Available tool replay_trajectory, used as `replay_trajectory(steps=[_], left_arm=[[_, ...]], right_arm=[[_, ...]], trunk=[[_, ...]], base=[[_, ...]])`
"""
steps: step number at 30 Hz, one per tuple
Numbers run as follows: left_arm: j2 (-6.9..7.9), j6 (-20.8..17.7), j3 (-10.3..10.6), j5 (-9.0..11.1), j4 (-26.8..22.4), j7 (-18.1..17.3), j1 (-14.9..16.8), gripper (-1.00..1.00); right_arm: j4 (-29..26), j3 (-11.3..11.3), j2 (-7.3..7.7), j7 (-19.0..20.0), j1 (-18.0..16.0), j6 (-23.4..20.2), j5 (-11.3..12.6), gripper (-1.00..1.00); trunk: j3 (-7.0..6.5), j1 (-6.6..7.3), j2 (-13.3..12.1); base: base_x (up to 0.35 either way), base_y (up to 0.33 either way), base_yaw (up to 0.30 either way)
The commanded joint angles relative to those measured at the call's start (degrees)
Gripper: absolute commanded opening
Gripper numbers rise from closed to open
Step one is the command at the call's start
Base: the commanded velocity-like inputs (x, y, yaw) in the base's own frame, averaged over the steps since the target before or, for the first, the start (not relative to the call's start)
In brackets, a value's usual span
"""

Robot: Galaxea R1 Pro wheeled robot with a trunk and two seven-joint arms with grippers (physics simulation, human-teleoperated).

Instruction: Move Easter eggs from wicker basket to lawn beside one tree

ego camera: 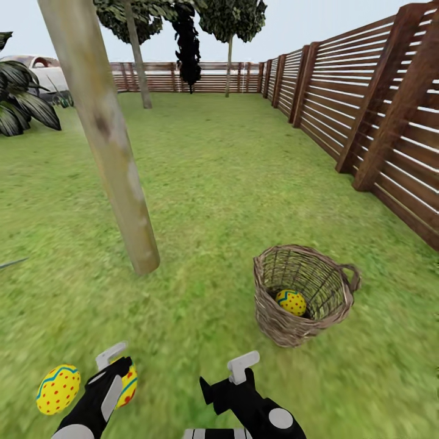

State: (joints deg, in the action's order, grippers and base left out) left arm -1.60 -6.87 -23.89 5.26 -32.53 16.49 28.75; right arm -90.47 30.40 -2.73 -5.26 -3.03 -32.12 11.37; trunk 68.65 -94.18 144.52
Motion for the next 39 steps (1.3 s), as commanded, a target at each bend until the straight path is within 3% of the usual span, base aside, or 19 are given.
replay_trajectory(steps=[1,6,8,10,12,14,16,18,20,22,25,29,39], left_arm=[[-0.07,-0.3,-0.1,0.6,-0.2,0.1,0.0,1.00],[-0.52,-0.4,0.1,0.5,-3.6,2.5,-0.2,1.00],[-1.31,-2.0,0.3,0.5,-8.1,3.9,-0.4,1.00],[-2.16,-6.5,0.7,0.5,-15.6,4.8,-0.7,1.00],[-2.55,-11.9,1.9,0.5,-22.4,5.2,-0.8,1.00],[-2.62,-20.8,4.6,0.5,-27.5,5.5,-0.8,1.00],[-2.67,-29.1,5.9,0.7,-32.0,5.5,-0.6,1.00],[-2.76,-38.2,6.5,0.8,-37.0,5.5,-0.1,1.00],[-3.18,-50.0,8.2,0.7,-40.7,5.4,2.9,1.00],[-3.35,-52.7,9.8,0.6,-41.3,5.4,4.4,1.00],[-3.48,-53.1,11.8,0.6,-41.3,5.5,5.5,1.00],[-3.56,-53.1,12.7,0.7,-41.2,5.3,6.0,1.00],[-3.55,-53.1,13.2,0.9,-41.6,5.2,6.0,1.00]], right_arm=[[-0.1,0.1,-0.01,-0.6,-0.1,-0.2,0.6,1.00],[-0.1,0.1,0.00,-0.6,-0.1,-0.2,0.6,1.00],[-0.1,0.0,0.01,-0.6,-0.1,-0.2,0.6,1.00],[-0.1,0.0,0.04,-0.6,-0.1,-0.2,0.5,1.00],[-0.1,-0.2,0.07,-0.6,-0.1,-0.2,0.5,1.00],[-0.1,-0.3,0.09,-0.7,-0.1,-0.1,0.6,1.00],[-0.1,-0.4,0.09,-0.7,-0.1,-0.1,0.6,1.00],[-0.1,-0.5,0.10,-0.7,-0.1,-0.2,0.5,1.00],[-0.1,-0.6,0.16,-0.8,0.0,-0.2,0.5,1.00],[-0.1,-0.6,0.17,-0.8,0.0,-0.2,0.4,1.00],[-0.1,-0.7,0.18,-0.9,0.0,-0.2,0.5,1.00],[0.2,-0.8,0.18,-1.0,0.0,-0.2,0.6,1.00],[0.6,-0.9,0.39,-1.0,0.0,-0.2,0.6,1.00]], trunk=[[-0.24,0.03,0.0],[-1.61,0.16,-0.1],[-2.16,0.21,-0.1],[-2.71,0.27,-0.1],[-3.26,0.32,-0.1],[-3.81,0.37,-0.2],[-4.36,0.42,-0.2],[-4.92,0.47,-0.2],[-5.47,0.52,-0.3],[-6.02,0.58,-0.3],[-6.85,0.65,-0.3],[-7.97,0.76,-0.4],[-8.50,0.76,-0.4]], base=[[-0.001,0.000,-0.227],[-0.094,0.000,-0.225],[-0.273,0.000,-0.214],[-0.198,0.000,-0.206],[-0.084,0.000,-0.201],[-0.028,0.000,-0.195],[-0.011,0.000,-0.191],[-0.005,0.000,-0.187],[-0.001,0.000,-0.178],[-0.001,0.000,-0.176],[0.000,0.000,-0.187],[0.000,0.000,-0.200],[0.000,0.000,-0.203]])
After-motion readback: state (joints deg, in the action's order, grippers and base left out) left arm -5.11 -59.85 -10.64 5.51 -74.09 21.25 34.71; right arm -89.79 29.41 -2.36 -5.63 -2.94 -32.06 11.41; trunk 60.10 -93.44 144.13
